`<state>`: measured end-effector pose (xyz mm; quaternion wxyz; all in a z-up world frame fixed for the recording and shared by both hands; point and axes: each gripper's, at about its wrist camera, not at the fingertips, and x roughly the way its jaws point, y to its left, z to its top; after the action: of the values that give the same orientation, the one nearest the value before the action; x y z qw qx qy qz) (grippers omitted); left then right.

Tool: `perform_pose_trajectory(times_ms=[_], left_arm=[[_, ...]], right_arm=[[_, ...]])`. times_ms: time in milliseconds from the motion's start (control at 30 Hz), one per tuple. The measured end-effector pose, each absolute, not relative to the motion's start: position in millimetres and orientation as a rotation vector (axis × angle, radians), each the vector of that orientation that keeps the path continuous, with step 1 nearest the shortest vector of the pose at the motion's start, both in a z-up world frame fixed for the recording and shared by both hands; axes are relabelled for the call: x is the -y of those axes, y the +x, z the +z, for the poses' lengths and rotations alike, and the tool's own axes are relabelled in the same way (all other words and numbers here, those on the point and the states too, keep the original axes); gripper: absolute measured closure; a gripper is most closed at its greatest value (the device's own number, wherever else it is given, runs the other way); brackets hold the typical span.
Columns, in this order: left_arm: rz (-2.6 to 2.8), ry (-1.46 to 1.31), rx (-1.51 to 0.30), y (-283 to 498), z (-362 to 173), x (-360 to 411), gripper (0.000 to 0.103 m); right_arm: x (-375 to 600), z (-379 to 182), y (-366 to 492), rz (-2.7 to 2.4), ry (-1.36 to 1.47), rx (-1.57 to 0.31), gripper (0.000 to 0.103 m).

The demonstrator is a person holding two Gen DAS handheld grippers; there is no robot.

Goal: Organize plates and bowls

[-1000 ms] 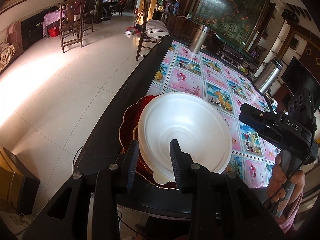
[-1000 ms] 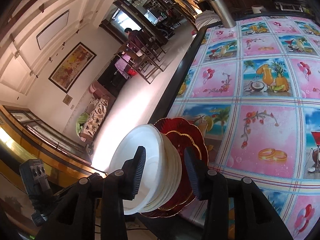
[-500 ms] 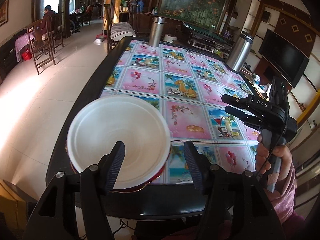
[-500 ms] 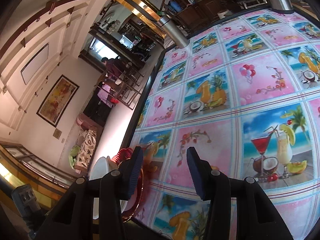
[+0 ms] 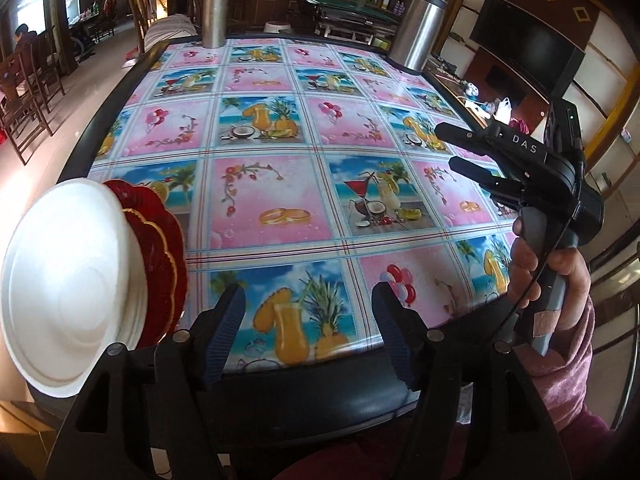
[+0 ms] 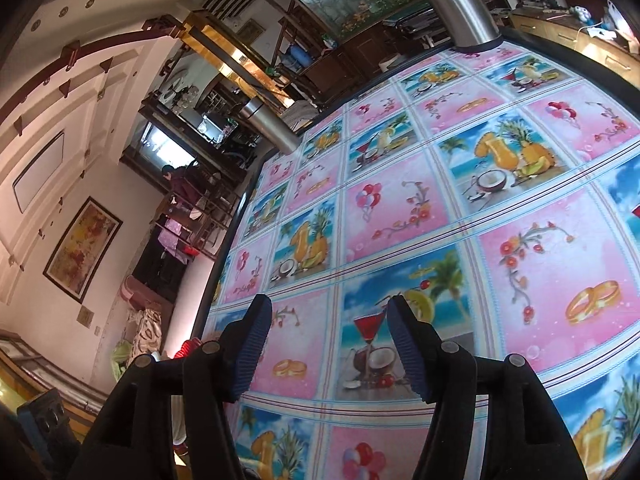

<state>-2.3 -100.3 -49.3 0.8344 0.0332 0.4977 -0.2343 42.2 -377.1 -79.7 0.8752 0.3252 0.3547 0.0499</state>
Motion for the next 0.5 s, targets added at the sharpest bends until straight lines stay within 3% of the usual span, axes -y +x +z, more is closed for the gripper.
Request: perform_pose_trajectory(times_ms=[500], left_arm=[[-0.422, 0.125, -1.094, 57, -83, 154, 0.038]], right_arm=[[446, -87, 19, -0.060, 0.678, -0.714, 0.032]])
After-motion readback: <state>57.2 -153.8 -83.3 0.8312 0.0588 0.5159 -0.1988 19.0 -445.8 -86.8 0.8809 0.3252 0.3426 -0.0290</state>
